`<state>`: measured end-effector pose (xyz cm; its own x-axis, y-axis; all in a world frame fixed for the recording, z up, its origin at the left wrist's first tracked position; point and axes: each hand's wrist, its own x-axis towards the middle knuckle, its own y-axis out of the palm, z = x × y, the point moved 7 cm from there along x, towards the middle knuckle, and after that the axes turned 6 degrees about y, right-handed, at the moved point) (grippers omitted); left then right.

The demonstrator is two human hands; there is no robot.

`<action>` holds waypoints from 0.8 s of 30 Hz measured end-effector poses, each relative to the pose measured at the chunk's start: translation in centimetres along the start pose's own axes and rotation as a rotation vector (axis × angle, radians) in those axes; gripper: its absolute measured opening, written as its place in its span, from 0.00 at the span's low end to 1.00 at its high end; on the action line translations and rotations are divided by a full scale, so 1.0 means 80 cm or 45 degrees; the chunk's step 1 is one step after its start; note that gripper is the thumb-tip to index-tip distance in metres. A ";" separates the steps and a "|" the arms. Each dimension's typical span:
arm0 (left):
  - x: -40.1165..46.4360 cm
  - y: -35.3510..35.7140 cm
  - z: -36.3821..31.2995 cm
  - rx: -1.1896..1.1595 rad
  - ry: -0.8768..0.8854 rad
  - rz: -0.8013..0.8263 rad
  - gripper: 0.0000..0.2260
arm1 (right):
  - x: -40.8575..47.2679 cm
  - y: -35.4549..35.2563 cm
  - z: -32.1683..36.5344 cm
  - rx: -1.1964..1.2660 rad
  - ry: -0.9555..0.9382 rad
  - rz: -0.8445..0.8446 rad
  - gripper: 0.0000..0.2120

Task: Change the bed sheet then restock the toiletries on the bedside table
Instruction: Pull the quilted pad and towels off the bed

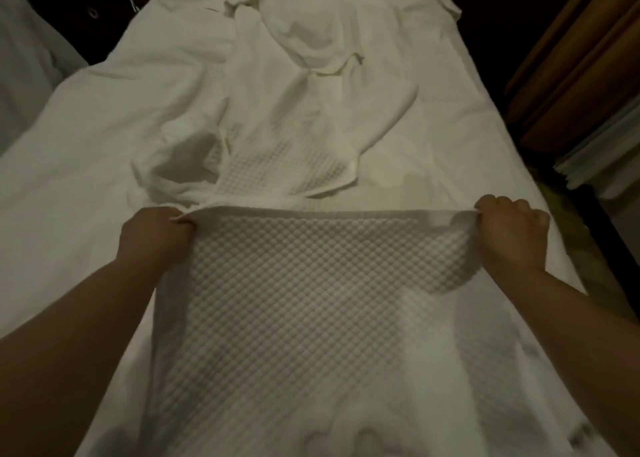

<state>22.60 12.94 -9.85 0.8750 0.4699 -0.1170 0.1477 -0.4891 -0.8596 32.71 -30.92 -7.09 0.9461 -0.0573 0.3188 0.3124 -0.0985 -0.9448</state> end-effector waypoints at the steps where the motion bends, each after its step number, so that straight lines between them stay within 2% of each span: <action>1: 0.017 0.002 -0.001 0.015 -0.022 -0.056 0.20 | 0.018 0.013 0.008 0.019 0.008 0.005 0.07; 4: 0.061 0.009 0.000 0.130 -0.014 -0.188 0.24 | 0.065 0.049 0.032 0.049 0.006 0.018 0.07; 9: 0.103 0.047 0.017 0.156 -0.150 -0.258 0.14 | 0.099 0.110 0.061 -0.004 0.021 0.215 0.13; 11: 0.099 0.061 0.017 0.146 -0.167 -0.351 0.19 | 0.089 0.130 0.070 0.030 0.059 0.271 0.19; 12: 0.091 0.074 0.010 0.192 -0.076 -0.371 0.24 | 0.078 0.139 0.081 0.058 0.056 0.337 0.23; 14: 0.061 0.119 -0.022 0.316 0.297 -0.286 0.28 | 0.040 0.159 0.121 0.143 -0.026 0.448 0.25; 16: 0.017 0.179 -0.051 0.436 0.673 -0.103 0.28 | -0.009 0.159 0.175 0.258 -0.207 0.435 0.21; 17: -0.005 0.208 -0.057 0.502 0.785 0.003 0.28 | -0.034 0.152 0.199 0.325 -0.297 0.437 0.21; 18: -0.023 0.233 -0.058 0.551 0.847 0.103 0.27 | -0.056 0.148 0.218 0.322 -0.413 0.449 0.22; 20: -0.050 0.258 -0.050 0.624 0.906 0.216 0.27 | -0.097 0.161 0.228 0.273 -0.543 0.665 0.27; 21: -0.057 0.263 -0.040 0.654 0.907 0.258 0.28 | -0.109 0.171 0.216 0.265 -0.512 0.789 0.31; 24: -0.066 0.246 -0.005 0.699 0.871 0.367 0.28 | -0.107 0.174 0.150 0.257 -0.337 0.743 0.39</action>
<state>21.07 0.56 -25.93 0.9516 -0.2381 -0.1942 -0.2049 -0.0208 -0.9786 29.97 -19.91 -23.87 0.9458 0.2030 -0.2536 -0.2712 0.0638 -0.9604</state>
